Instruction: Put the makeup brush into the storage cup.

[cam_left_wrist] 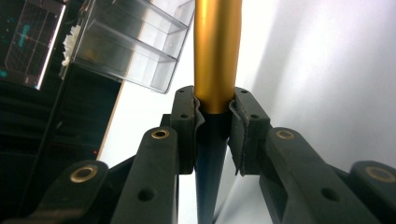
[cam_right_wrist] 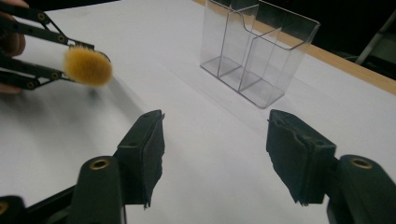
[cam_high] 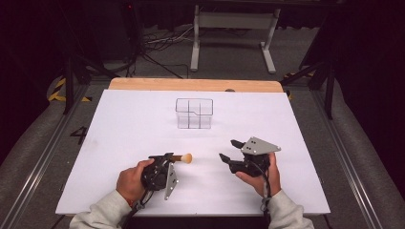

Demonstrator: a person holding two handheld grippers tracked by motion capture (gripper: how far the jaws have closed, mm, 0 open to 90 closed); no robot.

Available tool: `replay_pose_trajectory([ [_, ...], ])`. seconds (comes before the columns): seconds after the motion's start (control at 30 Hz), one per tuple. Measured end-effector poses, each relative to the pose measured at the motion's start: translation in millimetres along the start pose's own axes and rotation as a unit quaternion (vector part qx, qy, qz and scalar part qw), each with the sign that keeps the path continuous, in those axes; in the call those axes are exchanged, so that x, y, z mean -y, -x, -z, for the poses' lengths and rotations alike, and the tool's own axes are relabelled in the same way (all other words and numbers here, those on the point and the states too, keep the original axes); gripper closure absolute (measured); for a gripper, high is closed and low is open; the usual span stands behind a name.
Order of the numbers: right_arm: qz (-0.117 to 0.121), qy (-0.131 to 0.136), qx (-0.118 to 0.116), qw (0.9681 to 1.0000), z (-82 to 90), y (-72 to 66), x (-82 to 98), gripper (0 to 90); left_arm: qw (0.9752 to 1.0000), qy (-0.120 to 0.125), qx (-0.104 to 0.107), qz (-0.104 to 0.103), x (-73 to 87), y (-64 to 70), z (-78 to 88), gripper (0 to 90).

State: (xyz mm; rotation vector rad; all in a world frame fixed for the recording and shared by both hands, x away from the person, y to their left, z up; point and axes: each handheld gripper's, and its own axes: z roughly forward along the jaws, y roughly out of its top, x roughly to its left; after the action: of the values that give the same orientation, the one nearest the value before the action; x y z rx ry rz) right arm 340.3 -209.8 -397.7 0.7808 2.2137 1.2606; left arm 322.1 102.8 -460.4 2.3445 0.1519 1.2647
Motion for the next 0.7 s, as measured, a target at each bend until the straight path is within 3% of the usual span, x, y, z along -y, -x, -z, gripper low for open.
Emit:
replay_pose_trajectory([
  [0.07, 0.021, 0.004, 0.028, 0.9994, 9.2, -1.0, 11.8, 32.0, 0.9999, 0.009, 0.005, 0.014, 1.6, -3.4, 1.5, 74.0],
  [0.17, 0.041, 0.003, 0.044, 0.9982, 17.3, -2.3, 20.7, 28.4, 0.9985, 0.019, 0.014, 0.050, 5.3, -8.2, 4.8, 74.0],
  [0.3, 0.040, 0.015, 0.054, 0.9976, 25.8, -1.0, 28.8, 24.3, 0.9971, 0.027, 0.019, 0.069, 7.8, -12.5, 6.8, 74.0],
  [0.5, 0.057, 0.022, 0.085, 0.9945, 39.1, -1.7, 45.5, 19.7, 0.9926, 0.037, 0.032, 0.111, 13.0, -21.3, 9.5, 74.0],
  [0.7, 0.056, 0.023, 0.097, 0.9934, 49.4, -1.6, 55.6, 13.6, 0.9869, 0.048, 0.043, 0.148, 18.2, -29.0, 11.2, 74.0],
])
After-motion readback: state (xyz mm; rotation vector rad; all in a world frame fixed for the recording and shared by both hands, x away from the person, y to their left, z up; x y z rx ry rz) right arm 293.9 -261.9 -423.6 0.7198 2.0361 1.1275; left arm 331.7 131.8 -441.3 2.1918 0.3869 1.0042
